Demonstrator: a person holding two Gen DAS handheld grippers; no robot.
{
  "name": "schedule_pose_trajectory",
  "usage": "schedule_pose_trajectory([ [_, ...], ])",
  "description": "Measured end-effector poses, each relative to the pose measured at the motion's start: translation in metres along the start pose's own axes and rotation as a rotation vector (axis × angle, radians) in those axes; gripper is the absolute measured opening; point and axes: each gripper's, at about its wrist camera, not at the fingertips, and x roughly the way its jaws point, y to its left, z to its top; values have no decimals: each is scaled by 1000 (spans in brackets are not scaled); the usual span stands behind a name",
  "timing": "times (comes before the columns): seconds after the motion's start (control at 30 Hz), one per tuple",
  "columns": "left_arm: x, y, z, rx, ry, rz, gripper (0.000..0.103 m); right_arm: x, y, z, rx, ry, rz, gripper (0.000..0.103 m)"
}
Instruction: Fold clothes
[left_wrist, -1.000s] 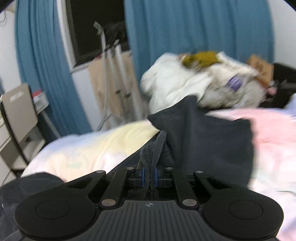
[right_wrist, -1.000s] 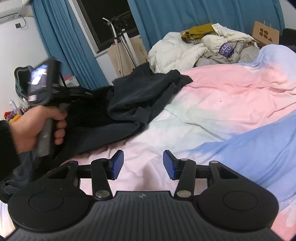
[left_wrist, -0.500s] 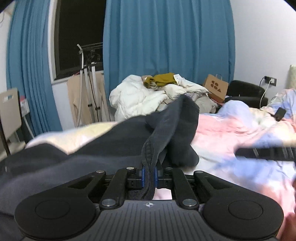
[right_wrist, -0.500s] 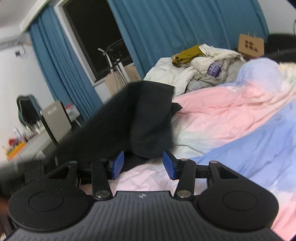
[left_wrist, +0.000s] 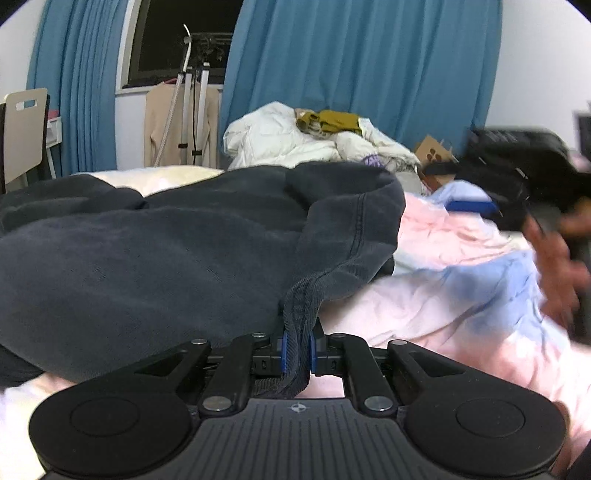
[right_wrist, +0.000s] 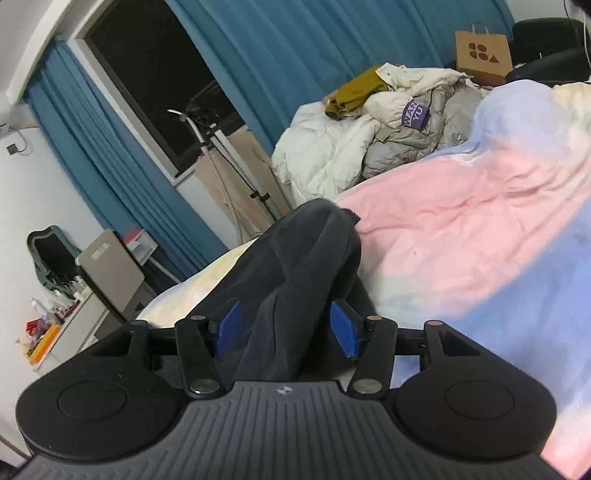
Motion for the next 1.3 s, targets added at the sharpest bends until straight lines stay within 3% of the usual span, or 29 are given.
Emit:
schedule_pose_trajectory([
  [0.23, 38, 22, -1, -68, -3, -28, 11, 94, 1, 68, -182, 44, -96, 60],
  [0.43, 67, 25, -5, -44, -22, -55, 11, 197, -8, 103, -271, 199, -193, 60],
  [0.5, 74, 33, -5, -70, -30, -77, 11, 222, -12, 105, -259, 243, -224, 49],
  [0.57, 81, 42, -5, -95, -39, -100, 11, 240, -13, 104, -245, 291, -229, 32],
  [0.6, 83, 45, -6, -106, -42, -109, 11, 244, -11, 104, -242, 306, -227, 17],
  [0.77, 77, 52, -5, -143, -60, -172, 9, 212, 7, 120, -233, 187, -259, 6],
  [0.93, 54, 48, 0, -126, -178, -280, 9, 126, 5, 165, -158, -110, -202, 4],
  [1.0, 50, 48, 2, -127, -198, -307, 9, 84, -10, 172, -121, -255, -150, 4],
  [1.07, 51, 50, 2, -153, -197, -330, 9, 56, -35, 168, -57, -338, -151, 4],
  [1.17, 60, 53, 3, -180, -156, -336, 9, 28, -85, 139, 27, -382, -222, 4],
  [1.3, 76, 55, -2, -170, -85, -308, 9, 32, -162, 85, 200, -260, -377, 5],
])
